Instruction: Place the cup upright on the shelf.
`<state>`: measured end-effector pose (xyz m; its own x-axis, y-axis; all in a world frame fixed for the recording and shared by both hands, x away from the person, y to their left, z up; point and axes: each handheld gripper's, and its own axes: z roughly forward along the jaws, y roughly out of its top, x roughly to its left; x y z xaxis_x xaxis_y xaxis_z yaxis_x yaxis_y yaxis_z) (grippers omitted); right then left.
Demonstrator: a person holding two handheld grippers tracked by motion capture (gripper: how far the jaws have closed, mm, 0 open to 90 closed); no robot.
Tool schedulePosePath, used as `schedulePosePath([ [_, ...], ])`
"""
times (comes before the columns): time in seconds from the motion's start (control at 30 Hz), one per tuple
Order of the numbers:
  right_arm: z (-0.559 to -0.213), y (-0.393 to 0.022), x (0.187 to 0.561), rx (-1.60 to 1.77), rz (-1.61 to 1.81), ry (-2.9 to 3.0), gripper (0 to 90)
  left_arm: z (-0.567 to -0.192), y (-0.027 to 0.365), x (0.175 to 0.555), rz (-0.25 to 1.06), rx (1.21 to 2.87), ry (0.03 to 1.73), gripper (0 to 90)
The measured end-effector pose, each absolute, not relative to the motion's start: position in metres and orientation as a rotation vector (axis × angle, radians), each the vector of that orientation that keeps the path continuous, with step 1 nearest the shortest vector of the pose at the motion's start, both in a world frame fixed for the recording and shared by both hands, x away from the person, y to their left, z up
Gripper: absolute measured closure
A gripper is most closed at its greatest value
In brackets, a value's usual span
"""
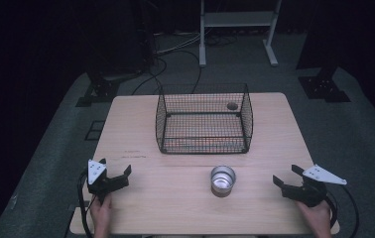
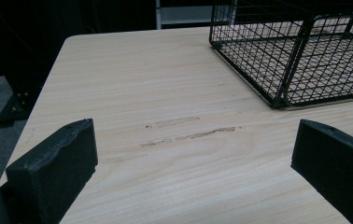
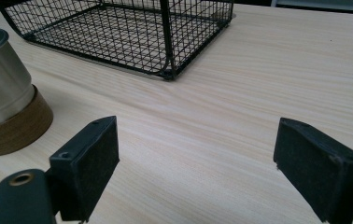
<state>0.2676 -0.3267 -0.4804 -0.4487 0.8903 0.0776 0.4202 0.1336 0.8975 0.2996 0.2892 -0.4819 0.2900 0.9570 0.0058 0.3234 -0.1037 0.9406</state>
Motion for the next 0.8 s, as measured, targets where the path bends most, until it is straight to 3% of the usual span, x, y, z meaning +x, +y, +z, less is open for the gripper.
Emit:
schedulePosePath([
  [0.8,-0.472,-0.305,0.262,1.150,1.286,2.006,13.3,-0.482,0.289,0.299,0.845,1.626,1.183,0.0],
])
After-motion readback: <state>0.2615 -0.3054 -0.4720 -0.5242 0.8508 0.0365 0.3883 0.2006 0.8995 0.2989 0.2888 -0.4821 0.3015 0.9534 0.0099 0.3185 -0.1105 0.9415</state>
